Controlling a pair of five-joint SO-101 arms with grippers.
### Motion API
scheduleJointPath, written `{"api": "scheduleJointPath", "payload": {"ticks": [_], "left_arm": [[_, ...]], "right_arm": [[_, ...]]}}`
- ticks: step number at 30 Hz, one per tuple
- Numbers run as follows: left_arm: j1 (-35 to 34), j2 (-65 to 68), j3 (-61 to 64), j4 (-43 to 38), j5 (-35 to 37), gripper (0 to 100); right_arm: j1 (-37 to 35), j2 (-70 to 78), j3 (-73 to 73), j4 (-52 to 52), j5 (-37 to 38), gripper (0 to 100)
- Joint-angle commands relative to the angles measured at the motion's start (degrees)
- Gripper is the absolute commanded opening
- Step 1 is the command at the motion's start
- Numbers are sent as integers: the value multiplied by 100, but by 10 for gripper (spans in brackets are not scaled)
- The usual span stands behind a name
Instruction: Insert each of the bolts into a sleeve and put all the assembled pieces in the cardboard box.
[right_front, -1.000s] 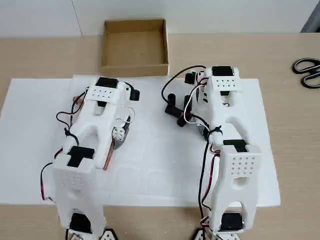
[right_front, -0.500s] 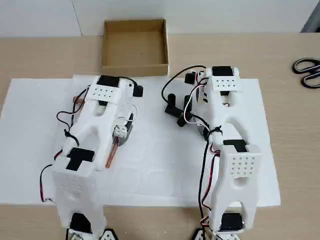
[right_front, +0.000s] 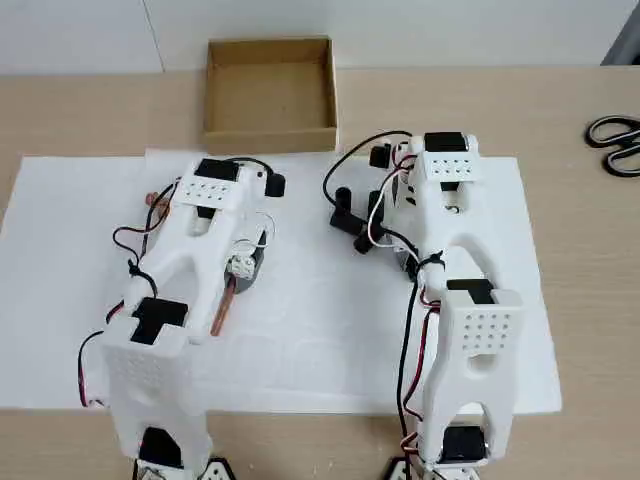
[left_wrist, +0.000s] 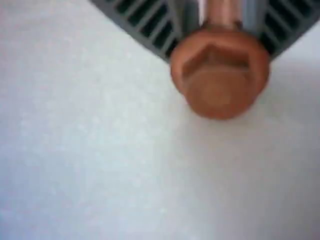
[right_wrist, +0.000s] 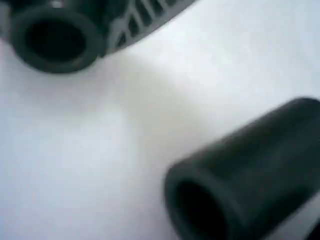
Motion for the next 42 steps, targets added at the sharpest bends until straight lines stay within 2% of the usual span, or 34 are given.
{"api": "scheduleJointPath", "payload": {"ticks": [1,8,19,31,34,38,42], "left_arm": [[53,44,13,-352,44,7],[44,-158,-22,-387,70,7],[18,-2558,13,9,44,7],[18,-3956,40,747,114,7],[26,-4651,154,747,598,7],[44,-5635,462,457,765,7],[35,-6541,1068,-88,782,7]], "right_arm": [[40,-462,-9,119,-18,4],[40,-470,-9,119,-9,4],[31,-760,-18,127,9,4],[-13,-3477,0,136,9,4],[-13,-4303,9,136,9,4],[-13,-5464,97,136,9,4],[-92,-6624,941,119,9,4]]}}
